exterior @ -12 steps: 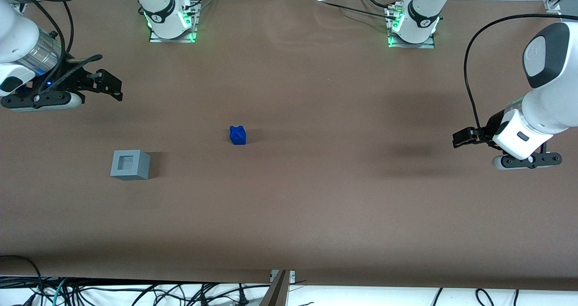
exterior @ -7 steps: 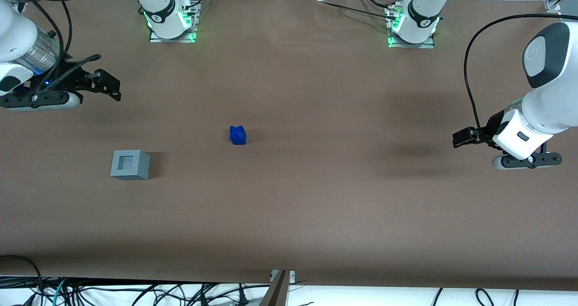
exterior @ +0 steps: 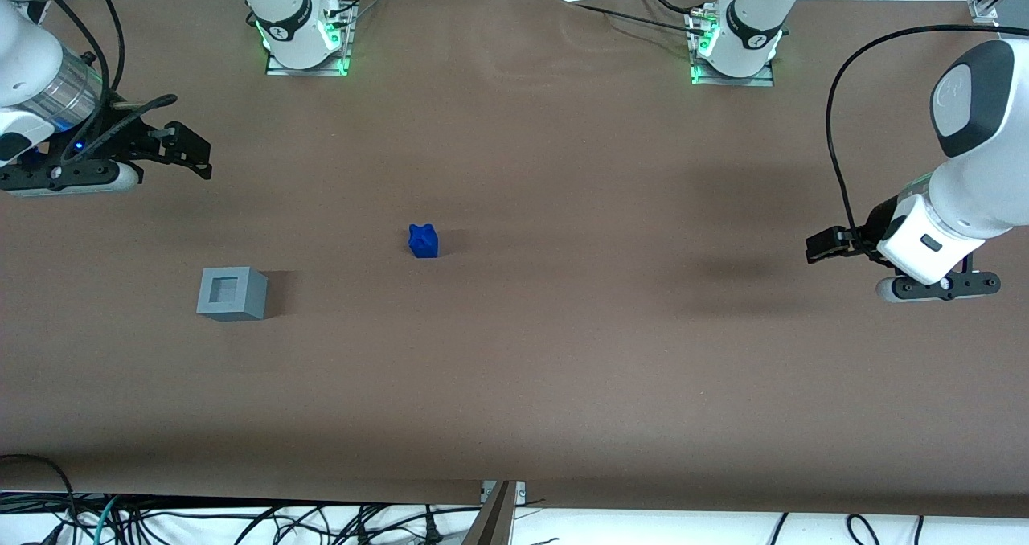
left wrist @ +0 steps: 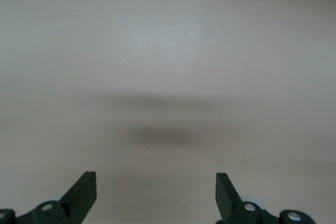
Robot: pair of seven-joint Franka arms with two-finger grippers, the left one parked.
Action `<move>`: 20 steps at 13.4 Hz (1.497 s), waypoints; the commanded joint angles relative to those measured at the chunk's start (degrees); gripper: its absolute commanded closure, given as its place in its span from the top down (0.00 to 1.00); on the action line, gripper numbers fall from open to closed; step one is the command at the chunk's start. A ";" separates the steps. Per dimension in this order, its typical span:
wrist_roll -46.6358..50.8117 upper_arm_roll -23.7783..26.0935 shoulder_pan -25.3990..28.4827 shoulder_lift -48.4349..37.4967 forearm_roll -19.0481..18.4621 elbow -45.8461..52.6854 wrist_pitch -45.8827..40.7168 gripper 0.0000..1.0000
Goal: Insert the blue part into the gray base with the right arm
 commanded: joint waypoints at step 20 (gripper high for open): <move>-0.18 0.97 -0.68 1.24 0.24 0.28 -0.01 0.99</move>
